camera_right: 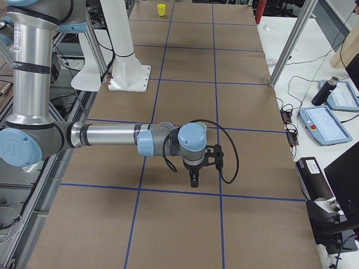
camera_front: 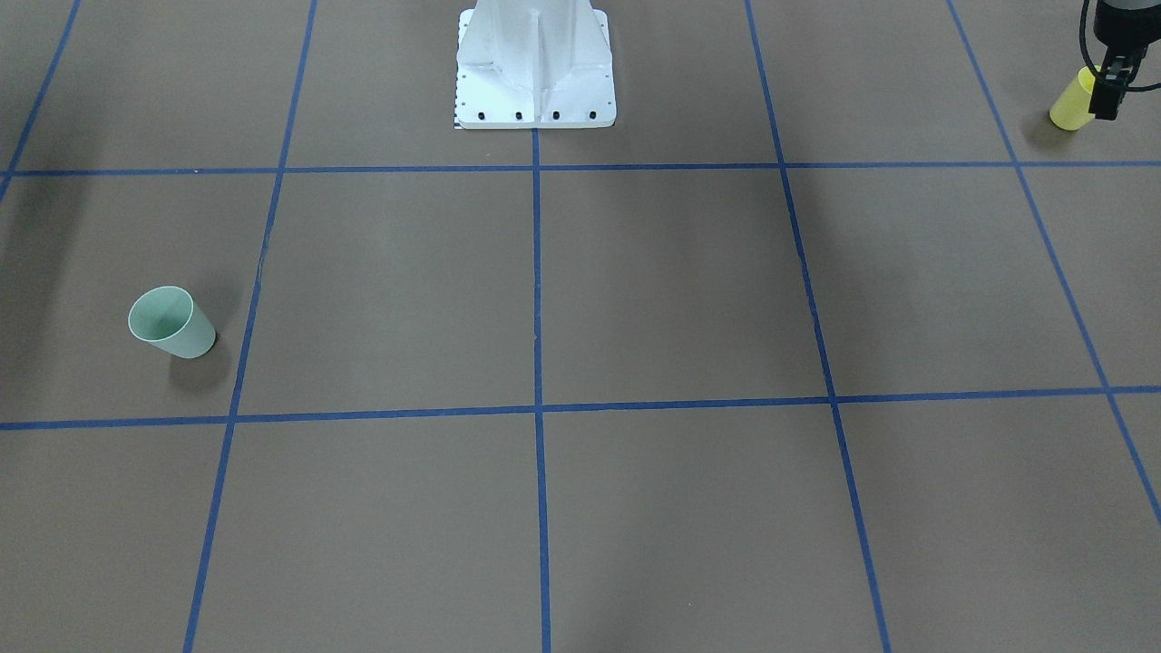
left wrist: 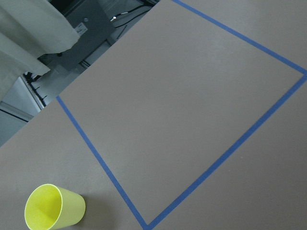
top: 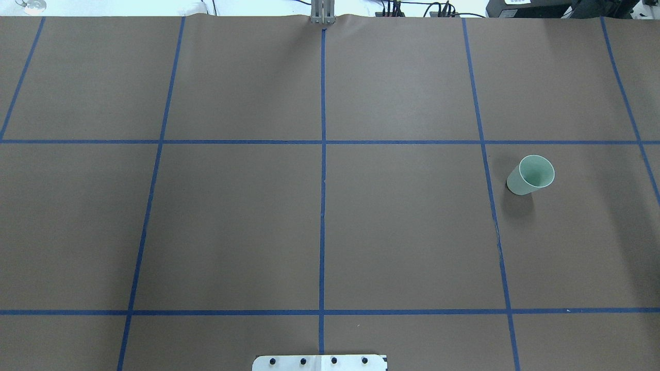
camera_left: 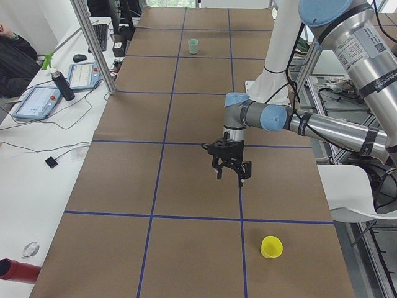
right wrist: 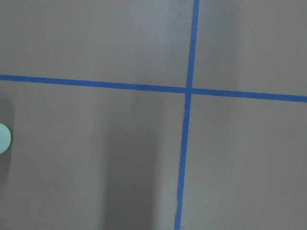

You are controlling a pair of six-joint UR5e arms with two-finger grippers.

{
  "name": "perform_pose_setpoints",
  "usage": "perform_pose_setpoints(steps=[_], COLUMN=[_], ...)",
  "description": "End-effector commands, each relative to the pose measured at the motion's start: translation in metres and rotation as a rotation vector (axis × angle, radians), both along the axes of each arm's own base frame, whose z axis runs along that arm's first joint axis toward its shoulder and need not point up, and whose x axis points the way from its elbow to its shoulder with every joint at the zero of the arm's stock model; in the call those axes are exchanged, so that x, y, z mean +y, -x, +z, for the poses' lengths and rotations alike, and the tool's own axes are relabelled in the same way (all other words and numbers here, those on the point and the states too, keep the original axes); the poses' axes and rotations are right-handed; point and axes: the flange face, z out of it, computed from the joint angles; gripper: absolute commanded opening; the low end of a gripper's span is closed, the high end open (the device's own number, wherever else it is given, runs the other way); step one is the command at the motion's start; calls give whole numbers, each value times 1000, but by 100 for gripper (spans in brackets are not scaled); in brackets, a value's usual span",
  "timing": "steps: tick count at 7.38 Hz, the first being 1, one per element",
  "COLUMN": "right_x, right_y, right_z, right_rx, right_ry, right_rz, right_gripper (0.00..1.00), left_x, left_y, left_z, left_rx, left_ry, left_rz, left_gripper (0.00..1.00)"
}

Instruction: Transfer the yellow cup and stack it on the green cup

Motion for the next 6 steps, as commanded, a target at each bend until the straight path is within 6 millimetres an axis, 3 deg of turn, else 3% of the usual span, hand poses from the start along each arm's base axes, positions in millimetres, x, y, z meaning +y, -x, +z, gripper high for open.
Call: perform_pose_setpoints(steps=[1,3,6], right_x=[10,11,11], right_y=[1,1,3], right_z=[9,7,6], right_rx=[4,-5,-16], right_ry=[2,10,15], right_rz=[-9,-4,-5], right_gripper=[100,100,100], left_x=[14,29,45], left_y=[-32,-59,-74], left_z=[19,53,79], left_rx=[-122,-204,-339], left_ry=[66,118,177], left_rz=[-112,-179,-285], left_gripper=[100,100,100])
